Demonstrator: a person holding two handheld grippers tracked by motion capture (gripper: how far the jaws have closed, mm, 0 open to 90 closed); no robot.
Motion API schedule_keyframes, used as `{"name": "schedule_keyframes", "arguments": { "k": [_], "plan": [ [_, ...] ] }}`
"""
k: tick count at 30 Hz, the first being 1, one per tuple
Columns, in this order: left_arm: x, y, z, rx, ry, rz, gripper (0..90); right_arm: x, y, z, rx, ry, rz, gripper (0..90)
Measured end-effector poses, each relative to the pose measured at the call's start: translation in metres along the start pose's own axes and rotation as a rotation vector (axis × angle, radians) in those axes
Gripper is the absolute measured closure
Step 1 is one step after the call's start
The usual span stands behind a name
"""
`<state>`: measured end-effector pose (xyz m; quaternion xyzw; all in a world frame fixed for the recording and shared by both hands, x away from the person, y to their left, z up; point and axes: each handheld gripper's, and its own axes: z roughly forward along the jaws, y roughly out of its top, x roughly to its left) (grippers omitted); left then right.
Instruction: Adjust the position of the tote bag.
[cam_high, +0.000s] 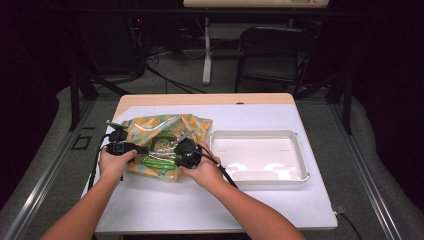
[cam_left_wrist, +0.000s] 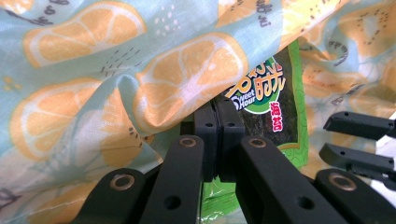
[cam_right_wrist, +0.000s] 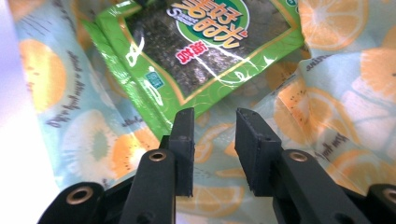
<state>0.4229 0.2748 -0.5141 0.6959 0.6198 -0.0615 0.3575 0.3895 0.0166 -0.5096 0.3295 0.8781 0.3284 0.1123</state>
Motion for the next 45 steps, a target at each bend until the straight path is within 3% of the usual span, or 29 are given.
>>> {"name": "schedule_keyframes", "arguments": {
  "k": [3, 5, 8, 14, 15, 16, 17, 18, 23, 27, 32, 38, 41, 45],
  "plan": [
    [0.001, 0.000, -0.001, 0.002, -0.017, -0.013, 89.9, -0.002, -0.001, -0.005, -0.030, 0.003, 0.017, 67.0],
    [0.000, -0.001, -0.002, 0.004, -0.041, -0.045, 89.9, -0.003, -0.002, -0.007, -0.036, 0.007, 0.023, 66.4],
    [-0.003, -0.003, -0.004, 0.011, -0.054, -0.033, 89.9, -0.008, -0.004, -0.011, -0.060, 0.038, 0.082, 63.9],
    [-0.010, -0.007, -0.009, 0.028, -0.078, -0.035, 89.9, -0.012, -0.006, -0.013, -0.088, 0.064, 0.130, 62.9],
    [-0.009, -0.008, -0.011, 0.031, -0.073, -0.015, 89.9, -0.013, -0.007, -0.014, -0.087, 0.070, 0.132, 62.8],
    [-0.011, -0.009, -0.012, 0.026, -0.081, -0.033, 89.9, -0.014, -0.007, -0.014, -0.089, 0.080, 0.144, 62.4],
    [-0.010, -0.011, -0.014, 0.024, -0.082, -0.025, 89.8, -0.015, -0.007, -0.015, -0.086, 0.090, 0.158, 61.7],
    [-0.010, -0.015, -0.017, 0.023, -0.099, -0.034, 89.8, -0.017, -0.008, -0.015, -0.093, 0.115, 0.199, 60.5],
    [-0.010, -0.025, -0.023, 0.026, -0.129, -0.046, 89.9, -0.019, -0.008, -0.016, -0.109, 0.154, 0.240, 58.7],
    [-0.009, -0.034, -0.026, 0.023, -0.131, -0.032, 89.9, -0.019, -0.010, -0.011, -0.107, 0.212, 0.308, 55.3],
    [-0.007, -0.043, -0.029, -0.012, -0.164, -0.032, 90.0, -0.018, -0.016, -0.005, -0.076, 0.253, 0.347, 53.6],
    [-0.008, -0.044, -0.027, -0.010, -0.167, -0.023, 90.0, -0.018, -0.019, 0.005, -0.041, 0.315, 0.397, 52.2],
    [-0.009, -0.043, -0.026, -0.013, -0.162, -0.014, 89.9, -0.018, -0.020, 0.006, -0.035, 0.325, 0.425, 52.3],
    [-0.010, -0.044, -0.025, 0.001, -0.164, -0.007, 89.4, -0.017, -0.019, 0.002, -0.053, 0.306, 0.419, 55.4]
  ]
}}
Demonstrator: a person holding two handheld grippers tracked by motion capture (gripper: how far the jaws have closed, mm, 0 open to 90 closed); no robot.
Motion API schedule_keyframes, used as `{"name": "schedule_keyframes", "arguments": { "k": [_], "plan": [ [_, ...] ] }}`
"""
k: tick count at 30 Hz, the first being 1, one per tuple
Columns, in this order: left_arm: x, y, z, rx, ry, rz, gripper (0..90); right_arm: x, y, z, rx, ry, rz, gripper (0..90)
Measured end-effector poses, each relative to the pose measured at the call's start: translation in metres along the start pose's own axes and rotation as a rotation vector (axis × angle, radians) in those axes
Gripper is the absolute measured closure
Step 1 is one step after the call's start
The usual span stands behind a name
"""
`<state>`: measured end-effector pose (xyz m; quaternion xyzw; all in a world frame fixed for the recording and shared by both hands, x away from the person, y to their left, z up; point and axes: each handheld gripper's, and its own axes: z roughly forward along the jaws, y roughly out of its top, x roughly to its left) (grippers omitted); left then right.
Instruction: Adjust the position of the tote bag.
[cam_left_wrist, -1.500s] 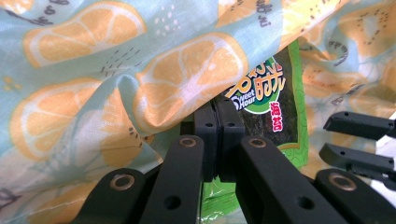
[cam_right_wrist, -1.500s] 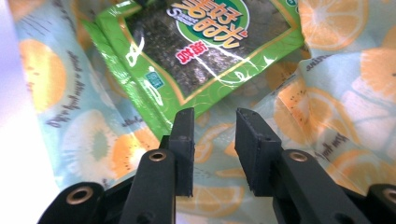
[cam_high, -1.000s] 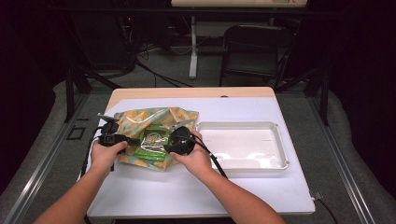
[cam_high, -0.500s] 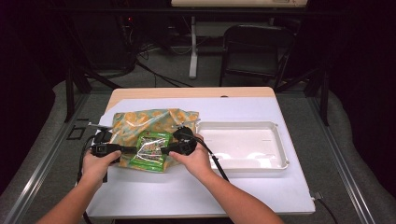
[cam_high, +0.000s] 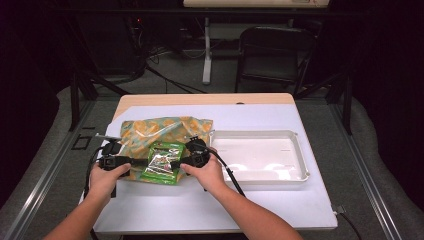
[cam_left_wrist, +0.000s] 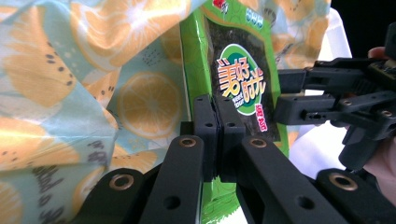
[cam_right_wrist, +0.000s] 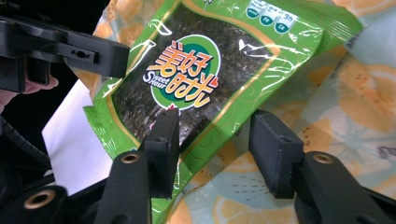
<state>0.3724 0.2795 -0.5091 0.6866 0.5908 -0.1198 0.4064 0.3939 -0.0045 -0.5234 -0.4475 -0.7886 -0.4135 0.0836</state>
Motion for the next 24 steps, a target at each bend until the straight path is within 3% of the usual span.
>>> {"name": "schedule_keyframes", "arguments": {
  "k": [4, 5, 12, 14, 24],
  "plan": [
    [-0.004, 0.000, 0.000, -0.009, 0.011, 0.005, 89.1, 0.001, 0.001, -0.004, -0.009, -0.003, 0.000, 56.7],
    [-0.005, 0.001, 0.000, -0.006, 0.028, 0.031, 89.0, 0.001, 0.001, -0.004, -0.009, -0.003, 0.000, 57.1],
    [-0.009, 0.001, -0.002, -0.012, 0.029, 0.029, 88.7, 0.003, 0.002, -0.007, -0.020, -0.008, -0.004, 57.9],
    [-0.015, 0.002, -0.004, -0.027, 0.049, 0.062, 88.6, 0.004, 0.003, -0.009, -0.028, -0.007, -0.006, 58.4],
    [-0.030, 0.003, -0.015, -0.075, 0.040, 0.095, 88.5, 0.012, 0.005, -0.021, -0.072, -0.011, -0.022, 59.6]
  ]
}}
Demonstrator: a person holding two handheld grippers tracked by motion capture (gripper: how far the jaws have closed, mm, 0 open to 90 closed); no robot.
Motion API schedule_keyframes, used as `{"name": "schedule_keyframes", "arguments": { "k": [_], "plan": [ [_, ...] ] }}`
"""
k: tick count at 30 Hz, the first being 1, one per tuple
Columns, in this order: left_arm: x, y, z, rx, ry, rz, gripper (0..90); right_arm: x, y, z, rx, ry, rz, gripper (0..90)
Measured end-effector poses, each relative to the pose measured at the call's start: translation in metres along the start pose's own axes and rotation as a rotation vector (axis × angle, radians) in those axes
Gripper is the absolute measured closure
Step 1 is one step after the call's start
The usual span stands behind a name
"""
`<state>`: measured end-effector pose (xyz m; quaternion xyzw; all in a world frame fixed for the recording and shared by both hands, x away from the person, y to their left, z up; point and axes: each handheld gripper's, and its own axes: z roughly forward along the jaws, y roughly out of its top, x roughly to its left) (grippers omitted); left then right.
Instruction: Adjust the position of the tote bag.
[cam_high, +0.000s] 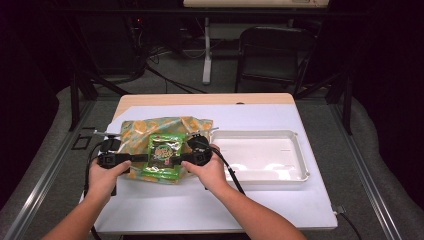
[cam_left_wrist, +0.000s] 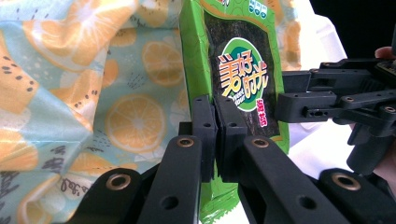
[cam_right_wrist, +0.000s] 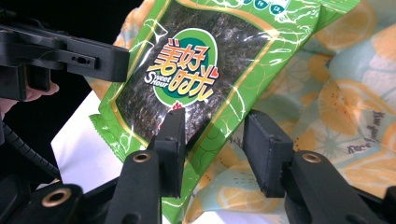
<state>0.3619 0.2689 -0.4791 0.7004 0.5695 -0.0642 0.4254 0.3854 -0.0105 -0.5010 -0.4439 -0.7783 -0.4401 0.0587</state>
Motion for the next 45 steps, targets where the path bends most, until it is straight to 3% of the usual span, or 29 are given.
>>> {"name": "schedule_keyframes", "arguments": {
  "k": [4, 11, 18, 24, 25, 37, 41, 45],
  "plan": [
    [-0.007, -0.002, -0.007, -0.019, -0.010, 0.012, 88.4, 0.004, 0.000, -0.007, -0.019, 0.003, -0.007, 60.5],
    [-0.023, -0.005, -0.018, -0.062, -0.003, 0.073, 88.4, 0.012, 0.002, -0.023, -0.071, 0.011, -0.021, 64.0],
    [-0.031, -0.005, -0.020, -0.094, 0.001, 0.119, 88.1, 0.014, 0.003, -0.031, -0.107, 0.012, -0.025, 67.6],
    [-0.038, -0.005, -0.018, -0.120, 0.012, 0.171, 87.5, 0.010, 0.005, -0.038, -0.163, 0.003, -0.022, 72.4],
    [-0.038, -0.005, -0.017, -0.127, 0.012, 0.176, 87.1, 0.010, 0.005, -0.040, -0.194, 0.008, -0.015, 75.3],
    [-0.053, -0.004, -0.014, -0.173, 0.080, 0.267, 87.0, 0.009, 0.006, -0.046, -0.260, -0.023, -0.028, 81.5],
    [-0.055, -0.003, -0.011, -0.185, 0.081, 0.271, 87.0, 0.008, 0.006, -0.047, -0.267, -0.037, -0.037, 83.3],
    [-0.057, -0.002, -0.010, -0.190, 0.113, 0.283, 86.9, 0.009, 0.006, -0.048, -0.274, -0.046, -0.048, 85.4]
  ]
}}
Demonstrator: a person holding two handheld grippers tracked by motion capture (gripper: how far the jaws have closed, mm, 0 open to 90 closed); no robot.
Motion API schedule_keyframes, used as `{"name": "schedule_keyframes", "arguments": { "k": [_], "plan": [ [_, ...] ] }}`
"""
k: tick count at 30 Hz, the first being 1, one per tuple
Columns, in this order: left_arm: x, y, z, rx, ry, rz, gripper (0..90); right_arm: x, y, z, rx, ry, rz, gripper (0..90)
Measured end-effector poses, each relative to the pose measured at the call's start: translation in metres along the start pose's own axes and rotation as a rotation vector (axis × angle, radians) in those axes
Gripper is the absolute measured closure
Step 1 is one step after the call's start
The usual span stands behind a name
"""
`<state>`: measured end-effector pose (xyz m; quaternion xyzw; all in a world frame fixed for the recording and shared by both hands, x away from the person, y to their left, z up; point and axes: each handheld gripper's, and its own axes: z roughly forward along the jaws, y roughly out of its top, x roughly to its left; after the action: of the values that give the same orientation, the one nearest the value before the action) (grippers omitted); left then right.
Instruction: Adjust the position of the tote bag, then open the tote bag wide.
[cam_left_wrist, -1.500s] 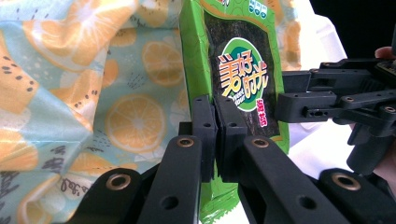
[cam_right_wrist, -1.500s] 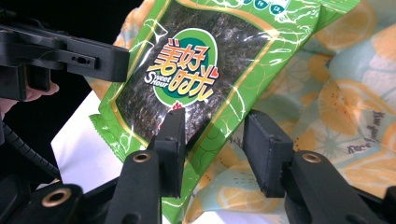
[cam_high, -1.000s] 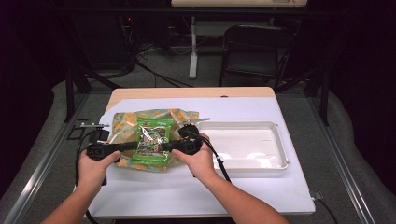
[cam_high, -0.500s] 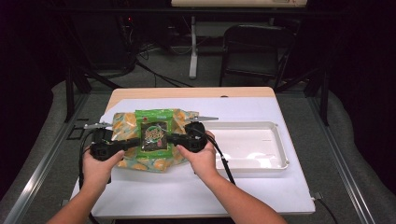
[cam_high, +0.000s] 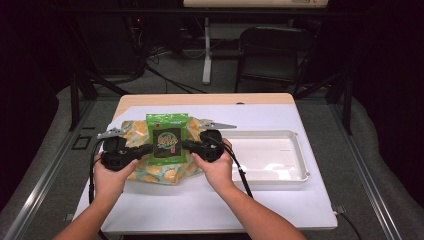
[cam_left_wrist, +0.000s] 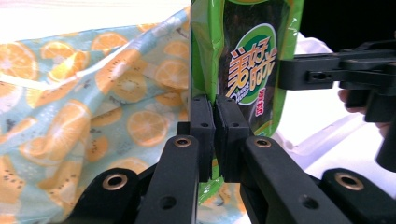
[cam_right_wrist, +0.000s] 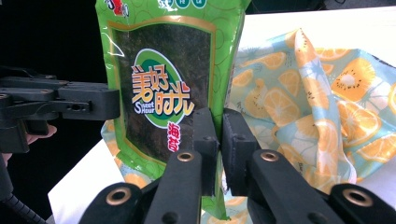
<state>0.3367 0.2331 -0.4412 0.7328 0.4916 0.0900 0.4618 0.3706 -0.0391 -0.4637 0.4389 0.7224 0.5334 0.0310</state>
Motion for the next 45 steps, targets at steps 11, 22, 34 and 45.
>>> {"name": "schedule_keyframes", "arguments": {
  "k": [11, 22, 34, 45],
  "plan": [
    [-0.001, 0.002, 0.001, -0.006, 0.008, -0.002, 85.5, 0.001, 0.001, -0.002, -0.013, -0.006, -0.004, 84.7],
    [-0.007, 0.006, 0.002, -0.015, -0.001, 0.007, 85.3, 0.001, 0.004, -0.009, -0.027, -0.018, -0.024, 83.0],
    [-0.020, 0.013, 0.010, -0.033, -0.025, 0.018, 85.3, -0.002, 0.006, -0.026, -0.050, -0.050, -0.059, 82.2],
    [-0.035, 0.022, 0.023, -0.035, -0.052, 0.038, 85.2, -0.015, 0.008, -0.043, -0.077, -0.077, -0.048, 82.0]
  ]
}}
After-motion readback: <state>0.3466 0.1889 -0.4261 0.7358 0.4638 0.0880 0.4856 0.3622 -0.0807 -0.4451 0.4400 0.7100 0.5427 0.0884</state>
